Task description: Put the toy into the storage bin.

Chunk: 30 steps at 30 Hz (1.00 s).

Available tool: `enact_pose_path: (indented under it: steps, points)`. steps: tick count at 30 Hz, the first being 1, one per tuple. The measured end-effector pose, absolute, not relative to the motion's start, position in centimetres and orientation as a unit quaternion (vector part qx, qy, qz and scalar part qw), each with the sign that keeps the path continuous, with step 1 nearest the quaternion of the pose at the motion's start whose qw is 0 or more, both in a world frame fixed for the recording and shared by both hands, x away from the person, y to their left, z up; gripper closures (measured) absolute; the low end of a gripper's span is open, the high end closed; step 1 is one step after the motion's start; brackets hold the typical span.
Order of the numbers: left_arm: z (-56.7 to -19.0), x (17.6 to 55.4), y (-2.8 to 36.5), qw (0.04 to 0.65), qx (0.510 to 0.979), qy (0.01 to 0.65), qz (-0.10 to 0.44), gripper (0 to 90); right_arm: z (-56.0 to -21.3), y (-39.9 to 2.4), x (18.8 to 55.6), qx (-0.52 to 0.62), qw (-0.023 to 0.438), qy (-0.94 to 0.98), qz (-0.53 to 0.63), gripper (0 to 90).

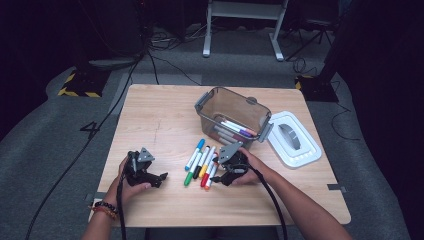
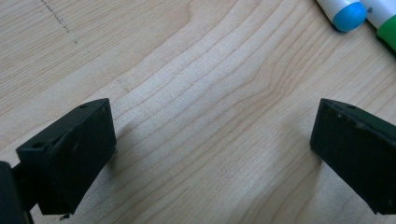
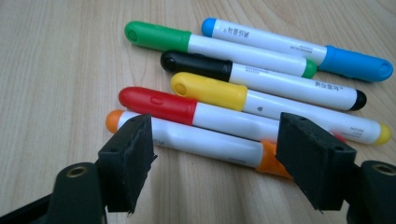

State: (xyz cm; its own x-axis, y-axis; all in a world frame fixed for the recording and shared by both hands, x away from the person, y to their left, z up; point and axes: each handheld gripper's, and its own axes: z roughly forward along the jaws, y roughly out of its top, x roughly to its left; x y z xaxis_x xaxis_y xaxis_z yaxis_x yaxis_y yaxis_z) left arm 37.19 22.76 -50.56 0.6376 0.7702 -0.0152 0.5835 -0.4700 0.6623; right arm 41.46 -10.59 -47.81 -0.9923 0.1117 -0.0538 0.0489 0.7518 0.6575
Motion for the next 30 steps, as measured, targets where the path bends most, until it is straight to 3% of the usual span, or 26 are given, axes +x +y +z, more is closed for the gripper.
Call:
enact_pose_path:
  steps: [13,25,30]
  points:
    - [-50.5,37.2,22.8,0.323,0.846,0.399,0.145,0.5,-48.2,-10.7,41.9,0.04,0.048,0.939,0.337,29.0]
    - [-50.6,37.1,22.8,0.323,0.846,0.399,0.146,0.5,-48.2,-16.0,40.5,0.025,0.001,0.952,0.306,43.2]
    - [-50.6,37.1,22.8,0.323,0.846,0.399,0.146,0.5,-48.2,-18.5,39.9,0.036,-0.013,0.949,0.314,60.6]
